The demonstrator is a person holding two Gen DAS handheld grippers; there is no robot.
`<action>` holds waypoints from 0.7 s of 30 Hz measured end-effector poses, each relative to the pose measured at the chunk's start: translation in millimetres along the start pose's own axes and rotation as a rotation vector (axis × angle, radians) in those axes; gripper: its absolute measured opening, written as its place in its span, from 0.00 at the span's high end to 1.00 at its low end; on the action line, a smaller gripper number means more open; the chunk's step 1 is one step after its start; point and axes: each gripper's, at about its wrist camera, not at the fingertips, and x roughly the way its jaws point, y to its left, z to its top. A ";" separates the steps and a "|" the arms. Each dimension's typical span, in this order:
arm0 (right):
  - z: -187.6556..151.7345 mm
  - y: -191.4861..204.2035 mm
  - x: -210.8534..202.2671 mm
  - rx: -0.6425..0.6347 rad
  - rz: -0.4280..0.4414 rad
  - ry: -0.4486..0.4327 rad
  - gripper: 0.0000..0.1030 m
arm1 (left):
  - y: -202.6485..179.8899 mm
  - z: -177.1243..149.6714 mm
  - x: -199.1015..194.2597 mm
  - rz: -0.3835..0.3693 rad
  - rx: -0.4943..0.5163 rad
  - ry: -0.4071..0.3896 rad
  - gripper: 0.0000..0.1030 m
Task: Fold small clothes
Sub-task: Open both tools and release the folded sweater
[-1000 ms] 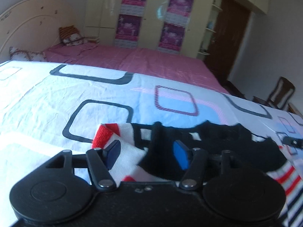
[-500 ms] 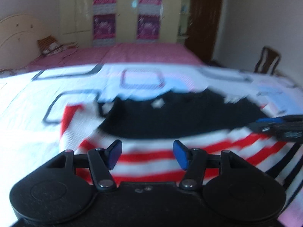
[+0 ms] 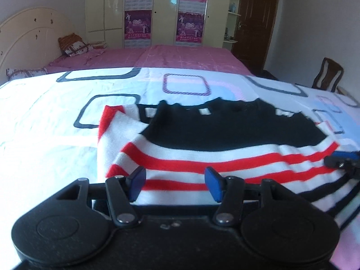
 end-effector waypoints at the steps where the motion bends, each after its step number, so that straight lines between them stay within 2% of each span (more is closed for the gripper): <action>1: -0.1 5.0 -4.4 -0.006 0.010 -0.003 0.60 | -3.9 0.7 -3.7 -0.008 0.002 0.002 0.44; 6: 4.1 30.5 -6.8 0.009 0.072 -0.007 0.60 | -24.4 0.4 -10.4 -0.051 0.006 0.025 0.44; 9: 1.9 43.9 -0.3 -0.028 0.067 0.013 0.60 | -33.3 -5.3 -8.2 -0.040 0.029 0.037 0.42; 12: -8.3 35.6 5.3 -0.026 0.029 0.045 0.60 | -31.9 -13.9 -2.8 -0.002 0.053 0.049 0.37; 15: -16.8 11.8 -0.7 0.023 -0.021 0.052 0.61 | -18.7 -17.9 -3.4 -0.003 0.019 0.053 0.31; 17: -20.1 5.3 -6.6 0.018 -0.083 0.065 0.61 | -14.9 -17.8 -4.5 -0.008 0.019 0.055 0.31; 21: -32.0 -6.5 -14.8 0.027 -0.142 0.088 0.61 | -12.0 -18.7 -7.1 -0.006 0.019 0.057 0.31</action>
